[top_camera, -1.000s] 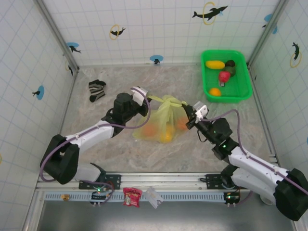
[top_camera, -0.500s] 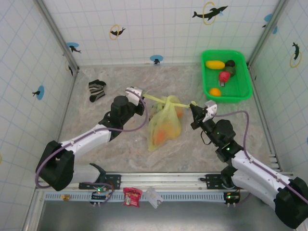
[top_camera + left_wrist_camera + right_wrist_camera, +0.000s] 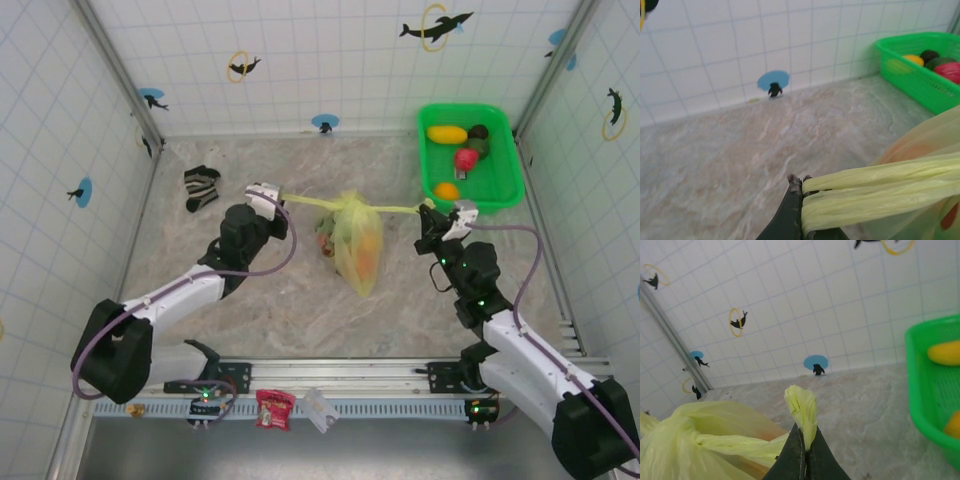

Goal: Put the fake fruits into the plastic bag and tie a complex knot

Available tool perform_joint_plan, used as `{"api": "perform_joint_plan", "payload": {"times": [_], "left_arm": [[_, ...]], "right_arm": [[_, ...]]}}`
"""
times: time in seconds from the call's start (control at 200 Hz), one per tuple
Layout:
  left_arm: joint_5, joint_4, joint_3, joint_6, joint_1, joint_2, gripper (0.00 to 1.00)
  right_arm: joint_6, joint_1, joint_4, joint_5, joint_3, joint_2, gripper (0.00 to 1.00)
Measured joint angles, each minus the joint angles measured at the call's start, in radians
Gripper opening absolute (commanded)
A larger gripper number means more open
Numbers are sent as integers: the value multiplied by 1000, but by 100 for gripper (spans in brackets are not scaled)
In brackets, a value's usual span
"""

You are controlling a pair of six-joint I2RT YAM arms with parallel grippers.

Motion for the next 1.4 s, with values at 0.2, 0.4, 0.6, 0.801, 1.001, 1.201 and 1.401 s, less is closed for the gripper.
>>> {"api": "perform_joint_plan", "payload": {"times": [0.2,0.4,0.6,0.801,1.001,1.201,1.401], "left_arm": [[64,6,-40,-62,51,3,0],[139,2,-18,-116,80,55,0],[142,-37,-9,-177,71,82,0],[97,-96,-10,-203,8,81,13],[104,-141,-10,-170,2,57,52],[122,-198,-5,-120,2,-60,98],[88,-199,-19,-82,2,-266,98]], "right_arm": [[128,-92,-7,-88,-65,-5,0],[162,-117,-5,-146,-68,18,0],[158,-114,-8,-155,-68,37,0],[148,-97,-42,-113,-68,42,17],[155,-97,-45,-117,-67,10,54],[103,-97,-110,-162,37,-37,99],[-12,-97,-310,-114,246,-39,98]]}}
